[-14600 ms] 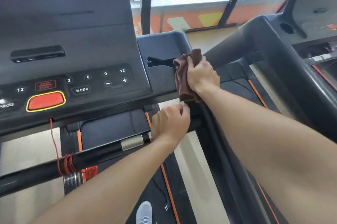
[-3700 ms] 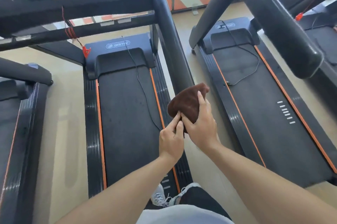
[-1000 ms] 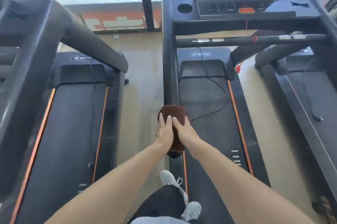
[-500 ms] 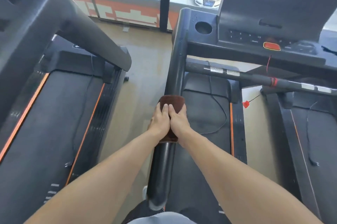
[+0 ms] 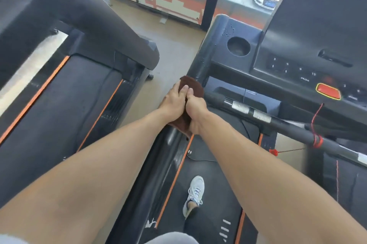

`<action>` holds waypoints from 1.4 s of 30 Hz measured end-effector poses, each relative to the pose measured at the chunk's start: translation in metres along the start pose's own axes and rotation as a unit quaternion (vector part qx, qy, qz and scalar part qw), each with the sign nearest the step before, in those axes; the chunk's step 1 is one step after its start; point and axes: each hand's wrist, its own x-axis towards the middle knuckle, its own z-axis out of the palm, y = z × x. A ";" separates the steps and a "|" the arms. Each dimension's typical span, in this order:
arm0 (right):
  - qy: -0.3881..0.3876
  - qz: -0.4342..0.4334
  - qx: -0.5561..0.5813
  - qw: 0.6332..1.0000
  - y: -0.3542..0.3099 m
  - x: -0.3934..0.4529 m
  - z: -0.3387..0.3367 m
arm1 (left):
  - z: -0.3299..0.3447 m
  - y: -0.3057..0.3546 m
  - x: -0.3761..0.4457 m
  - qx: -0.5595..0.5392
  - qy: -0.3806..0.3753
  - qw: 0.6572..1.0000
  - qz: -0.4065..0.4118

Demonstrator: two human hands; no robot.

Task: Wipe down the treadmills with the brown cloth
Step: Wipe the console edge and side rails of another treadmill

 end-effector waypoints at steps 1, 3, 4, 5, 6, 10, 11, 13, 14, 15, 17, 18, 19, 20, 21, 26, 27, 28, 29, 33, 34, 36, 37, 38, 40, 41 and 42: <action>-0.006 -0.002 -0.011 1.000 -0.007 0.003 -0.001 | 0.001 0.004 0.004 -0.002 0.002 1.000 0.005; -0.014 -0.002 -0.048 0.999 -0.014 0.009 0.000 | 0.001 0.007 0.011 -0.006 -0.001 1.000 0.012; -0.007 0.003 -0.065 0.998 -0.015 0.015 0.000 | 0.001 0.007 0.013 -0.008 -0.003 1.000 0.016; -0.002 0.010 -0.082 0.997 -0.015 0.018 -0.001 | 0.001 0.006 0.013 -0.008 -0.004 1.000 0.017; -0.007 0.011 -0.082 0.997 -0.014 0.020 -0.002 | 0.001 0.006 0.012 -0.007 -0.003 1.000 0.015; -0.026 -0.005 -0.055 0.998 -0.007 0.021 -0.006 | 0.001 0.006 -0.001 0.023 0.024 0.999 -0.003; -0.027 -0.003 -0.031 0.999 0.000 0.027 -0.006 | 0.002 0.005 -0.007 0.042 0.033 0.999 -0.011; -0.040 0.000 0.028 0.999 0.016 0.028 -0.008 | 0.003 0.002 -0.020 0.083 0.047 0.995 -0.024; -0.049 -0.004 0.055 0.997 0.023 0.017 -0.012 | 0.003 0.000 -0.028 0.099 0.051 0.993 -0.027; -0.059 -0.017 0.068 0.996 0.028 -0.004 -0.014 | 0.002 -0.003 -0.037 0.113 0.054 0.992 -0.027; -0.067 -0.052 0.078 0.993 0.045 -0.028 -0.018 | 0.001 -0.014 -0.057 0.131 0.055 0.989 -0.030; -0.078 -0.054 0.090 0.991 0.058 -0.039 -0.018 | -0.001 -0.023 -0.068 0.133 0.053 0.989 -0.036; -0.088 -0.054 0.081 0.991 0.073 -0.048 -0.013 | -0.004 -0.032 -0.080 0.130 0.051 0.989 -0.041; -0.093 -0.059 0.062 0.992 0.090 -0.056 -0.010 | -0.007 -0.044 -0.093 0.123 0.047 0.990 -0.045; -0.090 -0.059 0.043 0.993 0.110 -0.059 -0.005 | -0.010 -0.056 -0.110 0.113 0.044 0.991 -0.050; -0.068 -0.100 -0.049 0.991 0.190 -0.125 0.014 | -0.028 -0.120 -0.195 0.024 0.019 0.998 -0.061; -0.069 -0.108 -0.051 0.990 0.205 -0.141 0.015 | -0.031 -0.132 -0.211 0.007 0.017 0.998 -0.061; -0.069 -0.109 -0.050 0.990 0.220 -0.150 0.017 | -0.033 -0.142 -0.226 -0.004 0.019 0.998 -0.062; -0.068 -0.106 -0.053 0.991 0.235 -0.158 0.019 | -0.034 -0.151 -0.239 -0.015 0.020 0.998 -0.062; -0.062 -0.082 -0.053 0.993 0.271 -0.191 0.023 | -0.035 -0.176 -0.283 -0.077 0.024 0.994 -0.068; -0.063 -0.078 -0.053 0.994 0.278 -0.195 0.024 | -0.035 -0.181 -0.291 -0.089 0.028 0.993 -0.067; -0.067 -0.071 -0.053 0.994 0.289 -0.207 0.024 | -0.033 -0.193 -0.301 -0.100 0.038 0.992 -0.063; -0.071 -0.069 -0.052 0.994 0.295 -0.212 0.024 | -0.031 -0.199 -0.306 -0.104 0.046 0.992 -0.060; -0.075 -0.068 -0.051 0.994 0.301 -0.217 0.025 | -0.029 -0.207 -0.309 -0.109 0.054 0.991 -0.053; -0.079 -0.068 -0.057 0.993 0.310 -0.228 0.025 | -0.024 -0.217 -0.319 -0.126 0.074 0.988 -0.045; -0.077 -0.070 -0.067 0.992 0.313 -0.233 0.025 | -0.022 -0.217 -0.328 -0.141 0.088 0.985 -0.040; -0.077 -0.074 -0.077 0.991 0.315 -0.238 0.025 | -0.018 -0.219 -0.335 -0.150 0.101 0.983 -0.036</action>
